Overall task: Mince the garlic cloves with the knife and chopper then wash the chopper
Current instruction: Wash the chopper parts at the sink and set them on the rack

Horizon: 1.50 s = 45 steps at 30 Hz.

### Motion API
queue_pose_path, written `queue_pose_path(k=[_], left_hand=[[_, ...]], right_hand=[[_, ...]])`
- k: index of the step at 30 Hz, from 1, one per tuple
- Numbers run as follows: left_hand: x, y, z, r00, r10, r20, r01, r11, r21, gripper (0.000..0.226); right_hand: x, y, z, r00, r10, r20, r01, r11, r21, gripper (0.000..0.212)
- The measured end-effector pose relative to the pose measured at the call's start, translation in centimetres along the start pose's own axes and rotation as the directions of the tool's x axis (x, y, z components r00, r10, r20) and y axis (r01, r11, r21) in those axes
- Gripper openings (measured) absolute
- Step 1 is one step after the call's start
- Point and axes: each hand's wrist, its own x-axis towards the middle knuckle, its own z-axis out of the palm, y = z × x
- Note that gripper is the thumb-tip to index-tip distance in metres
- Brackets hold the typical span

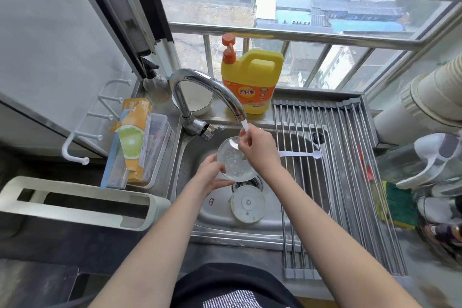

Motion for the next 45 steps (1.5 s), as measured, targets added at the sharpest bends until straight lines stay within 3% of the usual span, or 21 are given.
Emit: queue_pose_path(k=[7, 10, 13, 16, 18, 30, 34, 36, 39, 42, 45], left_hand=[[-0.1, 0.3, 0.3, 1.0, -0.003, 0.008, 0.003, 1.0, -0.029, 0.063], [-0.1, 0.5, 0.5, 1.0, -0.004, 0.013, 0.004, 0.999, -0.033, 0.063], [-0.1, 0.7, 0.5, 1.0, -0.011, 0.027, 0.011, 0.999, -0.033, 0.064], [-0.2, 0.9, 0.5, 0.998, -0.016, 0.058, 0.018, 1.0, -0.024, 0.064], [-0.2, 1.0, 0.7, 0.998, -0.021, 0.057, 0.023, 0.999, -0.04, 0.063], [-0.6, 1.9, 1.0, 0.999, -0.027, 0.035, 0.026, 1.0, 0.012, 0.064], [-0.4, 2.1, 0.6, 0.999, -0.019, 0.035, 0.018, 1.0, 0.026, 0.064], [-0.2, 2.0, 0.7, 0.999, -0.024, 0.026, 0.023, 0.999, 0.027, 0.065], [0.0, 1.7, 0.9, 0.999, -0.023, 0.025, 0.022, 0.999, 0.035, 0.065], [-0.6, 1.6, 1.0, 0.997, -0.029, 0.065, 0.028, 0.999, 0.015, 0.06], [-0.9, 1.4, 1.0, 0.994, -0.048, 0.097, 0.049, 0.999, -0.008, 0.053]], right_hand=[[-0.2, 0.3, -0.3, 1.0, -0.026, -0.009, 0.022, 0.95, -0.312, 0.014], [-0.6, 0.8, -0.4, 0.998, -0.016, -0.064, 0.007, 0.989, -0.15, 0.011], [-1.6, 2.5, -0.9, 0.966, -0.021, -0.258, -0.006, 0.994, -0.105, 0.005], [-2.7, 5.3, -2.0, 0.91, 0.081, -0.407, -0.113, 0.992, -0.056, 0.005], [-2.9, 7.3, -2.8, 0.892, 0.168, -0.42, -0.189, 0.982, -0.007, 0.008], [3.2, 12.1, -6.4, 0.926, 0.34, -0.166, -0.365, 0.918, -0.154, 0.017], [3.0, 11.0, -6.5, 0.916, 0.292, -0.276, -0.369, 0.882, -0.293, 0.029], [2.1, 9.6, -5.4, 0.931, 0.208, -0.301, -0.276, 0.939, -0.204, 0.032], [0.2, 6.6, -2.2, 0.983, 0.162, -0.082, -0.164, 0.986, -0.014, 0.039], [-0.2, 4.7, -0.3, 0.918, 0.339, 0.208, -0.373, 0.915, 0.152, 0.046], [-0.1, 3.8, 0.2, 0.871, 0.426, 0.245, -0.482, 0.836, 0.262, 0.043]])
